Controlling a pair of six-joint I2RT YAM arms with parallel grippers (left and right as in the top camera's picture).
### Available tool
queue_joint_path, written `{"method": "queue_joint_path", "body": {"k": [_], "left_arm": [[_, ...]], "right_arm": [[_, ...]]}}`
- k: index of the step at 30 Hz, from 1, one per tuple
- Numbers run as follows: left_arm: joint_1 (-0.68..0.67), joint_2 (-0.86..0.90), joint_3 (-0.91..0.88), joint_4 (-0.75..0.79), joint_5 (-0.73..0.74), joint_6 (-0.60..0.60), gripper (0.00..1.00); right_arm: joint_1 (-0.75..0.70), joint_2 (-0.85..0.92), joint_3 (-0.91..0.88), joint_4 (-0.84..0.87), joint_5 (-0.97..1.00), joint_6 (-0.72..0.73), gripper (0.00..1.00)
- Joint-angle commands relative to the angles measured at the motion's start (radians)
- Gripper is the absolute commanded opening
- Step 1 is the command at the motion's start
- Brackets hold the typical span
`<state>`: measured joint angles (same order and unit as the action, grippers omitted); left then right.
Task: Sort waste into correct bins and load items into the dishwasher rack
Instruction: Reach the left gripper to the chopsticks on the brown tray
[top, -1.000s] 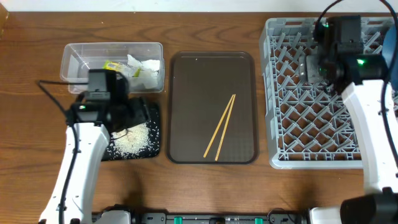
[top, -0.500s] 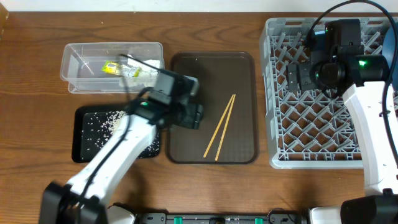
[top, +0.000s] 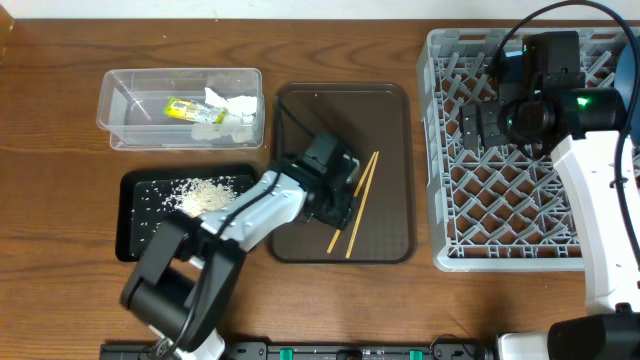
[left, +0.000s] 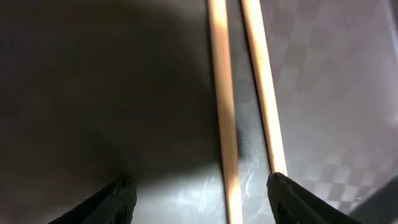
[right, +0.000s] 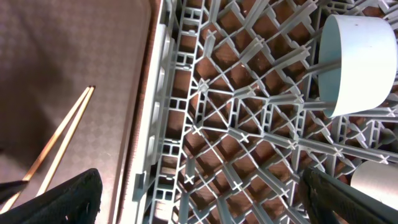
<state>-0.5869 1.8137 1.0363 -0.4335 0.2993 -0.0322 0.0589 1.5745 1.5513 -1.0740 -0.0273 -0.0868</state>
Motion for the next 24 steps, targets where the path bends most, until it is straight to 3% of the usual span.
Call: {"method": "queue_joint_path", "body": {"k": [1, 4, 11, 16, 24], "left_arm": [[-0.019, 0.038, 0.006, 0.011, -0.006, 0.017, 0.7], [-0.035, 0.064, 0.006, 0.014, -0.015, 0.017, 0.7], [-0.062, 0.089, 0.006, 0.002, -0.119, 0.017, 0.5], [-0.063, 0.089, 0.006, -0.009, -0.209, 0.017, 0.5], [-0.079, 0.089, -0.001, -0.009, -0.214, 0.016, 0.5]], "right_arm": [[-0.013, -0.004, 0.005, 0.0, -0.008, 0.005, 0.99], [-0.013, -0.004, 0.005, 0.0, -0.008, 0.004, 0.99], [-0.013, -0.004, 0.005, -0.001, -0.008, 0.004, 0.99], [-0.013, -0.004, 0.005, -0.001, -0.008, 0.004, 0.99], [-0.013, -0.004, 0.005, -0.004, -0.008, 0.004, 0.99]]}}
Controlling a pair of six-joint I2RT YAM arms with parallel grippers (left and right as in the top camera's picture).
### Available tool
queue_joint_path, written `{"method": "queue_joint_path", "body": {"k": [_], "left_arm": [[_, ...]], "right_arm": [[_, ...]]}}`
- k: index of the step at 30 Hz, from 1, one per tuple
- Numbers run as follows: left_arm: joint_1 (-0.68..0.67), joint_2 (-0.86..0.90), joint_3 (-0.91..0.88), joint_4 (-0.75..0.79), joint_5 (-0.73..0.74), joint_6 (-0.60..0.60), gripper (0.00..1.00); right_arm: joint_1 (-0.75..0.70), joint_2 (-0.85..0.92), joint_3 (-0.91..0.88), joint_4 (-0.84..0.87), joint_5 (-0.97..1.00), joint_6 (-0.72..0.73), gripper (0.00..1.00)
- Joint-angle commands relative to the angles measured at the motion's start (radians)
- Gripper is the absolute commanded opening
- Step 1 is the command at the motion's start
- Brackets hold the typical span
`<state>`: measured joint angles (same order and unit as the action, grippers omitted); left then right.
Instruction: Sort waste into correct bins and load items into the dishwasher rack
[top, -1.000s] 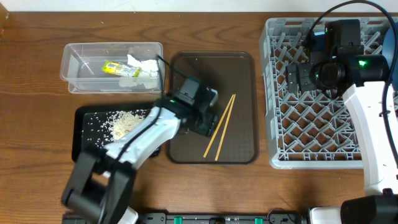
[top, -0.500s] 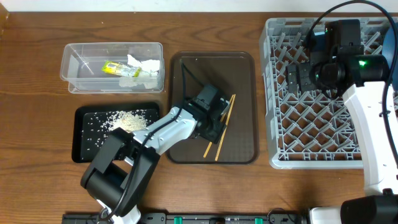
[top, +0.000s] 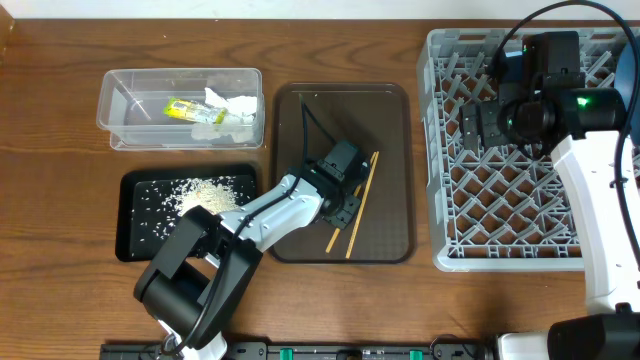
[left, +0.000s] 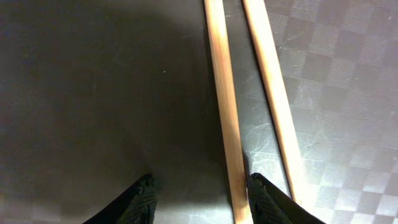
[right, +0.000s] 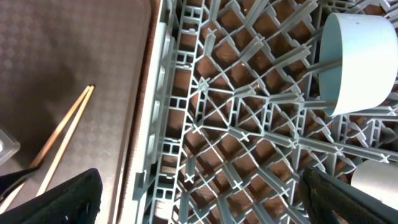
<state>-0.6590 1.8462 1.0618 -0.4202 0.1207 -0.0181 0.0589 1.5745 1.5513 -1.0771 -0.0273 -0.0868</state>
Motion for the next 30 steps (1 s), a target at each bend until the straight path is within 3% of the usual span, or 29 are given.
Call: {"method": "queue_joint_path", "body": {"k": [1, 8, 17, 22, 27, 30], "left_arm": [[-0.012, 0.056, -0.028, -0.023, -0.036, 0.002, 0.5], [-0.053, 0.056, -0.039, -0.024, -0.07, 0.002, 0.49], [-0.063, 0.056, -0.039, -0.046, -0.074, -0.001, 0.23], [-0.063, 0.056, -0.039, -0.05, -0.074, -0.001, 0.19], [-0.055, 0.05, -0.037, -0.05, -0.082, -0.002, 0.06], [-0.038, 0.025, -0.034, -0.062, -0.082, -0.002, 0.06]], "right_arm": [[-0.013, -0.004, 0.005, -0.001, -0.008, 0.004, 0.99], [-0.013, -0.004, 0.005, -0.001, -0.008, 0.004, 0.99], [-0.013, -0.004, 0.005, -0.001, -0.008, 0.004, 0.99], [-0.013, -0.004, 0.005, -0.003, -0.008, 0.004, 0.99], [-0.013, -0.004, 0.005, -0.011, -0.007, 0.004, 0.99], [-0.013, -0.004, 0.005, -0.012, -0.007, 0.004, 0.99]]}}
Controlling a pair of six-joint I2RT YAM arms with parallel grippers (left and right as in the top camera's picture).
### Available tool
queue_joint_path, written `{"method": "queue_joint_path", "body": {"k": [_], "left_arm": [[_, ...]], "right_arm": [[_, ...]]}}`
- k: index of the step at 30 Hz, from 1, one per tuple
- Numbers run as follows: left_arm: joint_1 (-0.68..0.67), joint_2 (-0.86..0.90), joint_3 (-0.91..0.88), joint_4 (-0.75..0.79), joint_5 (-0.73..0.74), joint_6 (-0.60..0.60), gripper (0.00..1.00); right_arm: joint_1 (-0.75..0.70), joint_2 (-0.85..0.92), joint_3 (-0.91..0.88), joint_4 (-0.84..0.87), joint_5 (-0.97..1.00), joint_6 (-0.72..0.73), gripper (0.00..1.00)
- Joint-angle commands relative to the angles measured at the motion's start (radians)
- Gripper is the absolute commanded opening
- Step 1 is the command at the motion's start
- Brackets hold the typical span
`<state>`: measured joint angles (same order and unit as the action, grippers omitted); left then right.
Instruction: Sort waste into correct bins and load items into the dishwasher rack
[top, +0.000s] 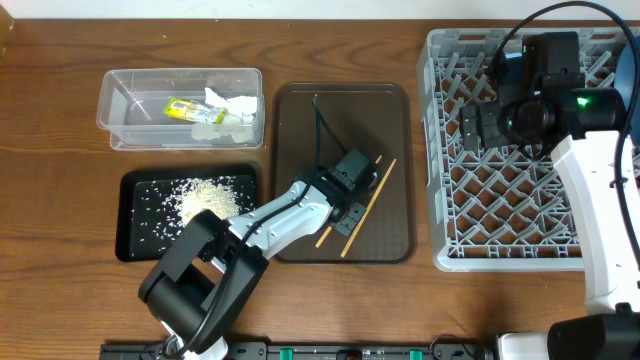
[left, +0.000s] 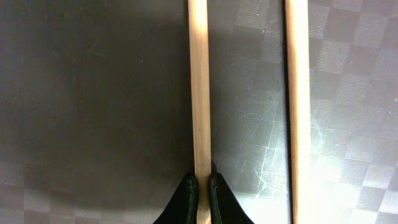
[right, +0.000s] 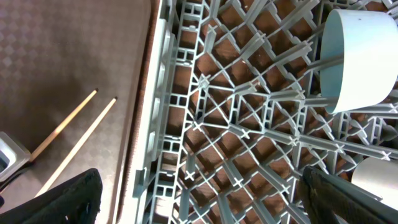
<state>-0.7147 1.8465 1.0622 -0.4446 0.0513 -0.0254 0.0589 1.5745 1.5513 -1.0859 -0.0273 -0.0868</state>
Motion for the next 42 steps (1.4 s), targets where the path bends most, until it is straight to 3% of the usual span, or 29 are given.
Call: {"method": "queue_joint_path", "body": {"k": [1, 17, 24, 28, 40, 42], "left_arm": [[0.025, 0.011, -0.034, -0.041, -0.013, 0.006, 0.06], [0.175, -0.323, -0.034, -0.074, -0.018, 0.005, 0.07], [0.174, -0.281, -0.035, -0.051, 0.014, -0.237, 0.07], [0.174, -0.208, -0.035, 0.003, 0.101, -0.243, 0.07], [0.156, -0.056, -0.035, 0.04, 0.125, -0.243, 0.08], [0.147, -0.056, -0.035, 0.04, 0.124, -0.242, 0.14]], "right_arm": [[-0.013, -0.004, 0.005, -0.003, -0.007, 0.004, 0.99], [-0.013, -0.004, 0.005, -0.011, -0.008, 0.004, 0.99], [-0.012, -0.004, 0.005, -0.011, -0.008, 0.005, 0.99], [-0.011, -0.004, 0.005, -0.012, -0.008, 0.005, 0.99], [-0.003, -0.004, 0.005, -0.011, -0.162, 0.016, 0.99], [0.015, -0.004, 0.005, -0.011, -0.18, 0.029, 0.99]]}}
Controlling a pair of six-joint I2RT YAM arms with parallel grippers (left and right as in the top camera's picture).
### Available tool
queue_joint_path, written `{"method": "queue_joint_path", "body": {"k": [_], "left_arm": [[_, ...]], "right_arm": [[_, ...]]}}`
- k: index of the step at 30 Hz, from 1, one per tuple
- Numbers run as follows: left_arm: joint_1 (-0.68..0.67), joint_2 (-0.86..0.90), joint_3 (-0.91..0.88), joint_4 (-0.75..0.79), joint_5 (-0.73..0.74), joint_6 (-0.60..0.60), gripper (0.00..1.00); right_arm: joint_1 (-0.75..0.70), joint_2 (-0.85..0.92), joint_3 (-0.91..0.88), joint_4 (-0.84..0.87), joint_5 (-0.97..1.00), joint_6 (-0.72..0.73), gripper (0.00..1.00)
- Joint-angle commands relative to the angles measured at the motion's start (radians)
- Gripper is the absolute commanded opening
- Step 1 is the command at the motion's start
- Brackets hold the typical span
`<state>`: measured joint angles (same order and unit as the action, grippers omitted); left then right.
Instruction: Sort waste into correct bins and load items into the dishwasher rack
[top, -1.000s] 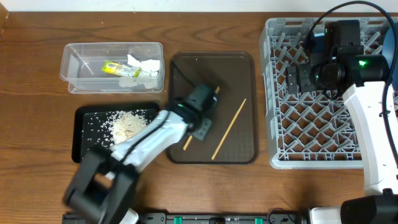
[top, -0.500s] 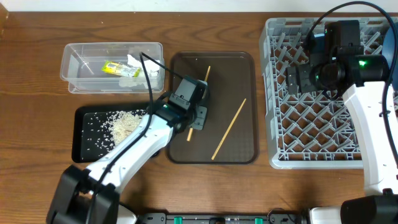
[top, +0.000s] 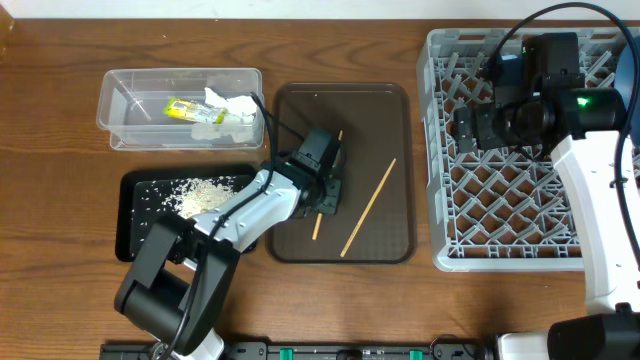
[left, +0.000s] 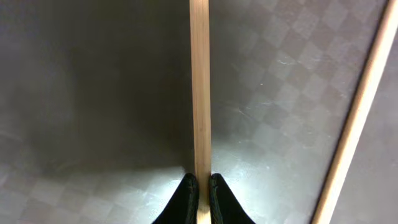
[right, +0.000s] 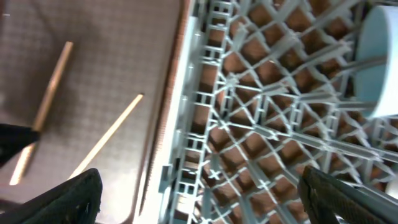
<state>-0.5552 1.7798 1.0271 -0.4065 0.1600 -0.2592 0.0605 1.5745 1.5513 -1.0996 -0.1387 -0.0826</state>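
Observation:
Two wooden chopsticks are over the brown tray (top: 300, 110). My left gripper (top: 322, 192) is shut on one chopstick (left: 199, 87), which runs nearly upright from it in the overhead view (top: 328, 180). The other chopstick (top: 368, 207) lies slanted on the tray to the right (left: 351, 124). My right gripper (right: 199, 199) stands open above the left part of the grey dishwasher rack (top: 520, 250), nothing between its fingers. A pale cup (right: 380, 68) sits in the rack.
A clear bin (top: 180, 105) with wrappers stands at the back left. A black tray (top: 135, 215) with rice grains lies in front of it. The rack's left wall (right: 180, 137) borders the brown tray.
My left gripper, still shut on the chopstick, has moved to the left on the tray, away from the second chopstick, and the held stick now points more upright. The right wrist has shifted slightly left.
My left gripper was open around the lower ends of both chopsticks lying side by side on the brown tray. It narrowed, then was shut on the left chopstick. Now that stick is held apart from the other. My right gripper stayed open over the rack.

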Motion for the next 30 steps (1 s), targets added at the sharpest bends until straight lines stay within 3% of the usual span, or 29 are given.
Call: {"method": "queue_joint_path", "body": {"k": [1, 9, 11, 20, 25, 30], "left_arm": [[-0.017, 0.01, 0.0, 0.002, 0.016, -0.009, 0.15], [-0.025, 0.01, 0.0, -0.003, 0.011, -0.005, 0.17], [-0.017, 0.003, 0.0, -0.013, 0.007, 0.014, 0.23], [0.128, -0.164, 0.0, -0.159, -0.026, 0.022, 0.31], [0.241, -0.32, 0.0, -0.219, -0.068, 0.024, 0.5], [0.363, -0.439, 0.0, -0.275, -0.079, 0.025, 0.56]], "right_arm": [[0.024, -0.004, 0.005, 0.003, -0.07, 0.034, 0.99], [0.113, -0.004, 0.005, 0.003, -0.072, 0.117, 0.99], [0.138, -0.003, 0.005, 0.002, -0.072, 0.151, 0.99], [0.263, 0.022, 0.005, 0.018, -0.068, 0.297, 0.98], [0.34, 0.091, 0.005, 0.037, -0.067, 0.352, 0.96], [0.426, 0.2, 0.005, 0.023, -0.019, 0.492, 0.87]]}}
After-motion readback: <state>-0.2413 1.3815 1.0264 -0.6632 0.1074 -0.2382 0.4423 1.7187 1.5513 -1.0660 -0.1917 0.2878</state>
